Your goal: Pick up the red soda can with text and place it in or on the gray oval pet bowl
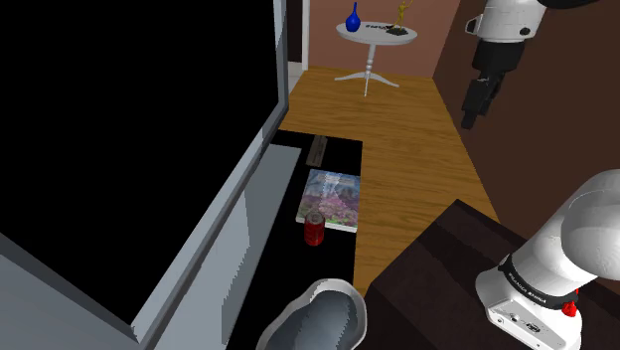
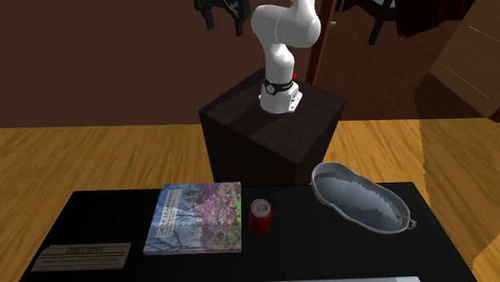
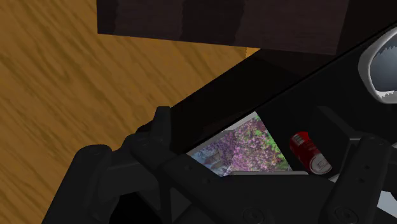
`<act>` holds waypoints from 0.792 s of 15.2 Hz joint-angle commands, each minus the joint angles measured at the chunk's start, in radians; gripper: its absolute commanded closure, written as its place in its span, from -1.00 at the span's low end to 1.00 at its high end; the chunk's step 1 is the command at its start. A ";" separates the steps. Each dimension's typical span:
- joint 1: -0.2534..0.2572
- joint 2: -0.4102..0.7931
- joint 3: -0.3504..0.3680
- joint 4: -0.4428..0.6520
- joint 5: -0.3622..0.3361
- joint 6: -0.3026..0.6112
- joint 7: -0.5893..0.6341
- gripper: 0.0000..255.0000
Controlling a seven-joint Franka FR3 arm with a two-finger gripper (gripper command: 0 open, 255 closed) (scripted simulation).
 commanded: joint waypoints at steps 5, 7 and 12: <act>0.029 0.055 0.041 -0.066 0.037 0.136 0.038 -1.00; 0.044 0.093 0.062 -0.091 0.054 0.206 0.056 -1.00; 0.081 0.212 0.116 -0.130 0.092 0.384 0.099 -1.00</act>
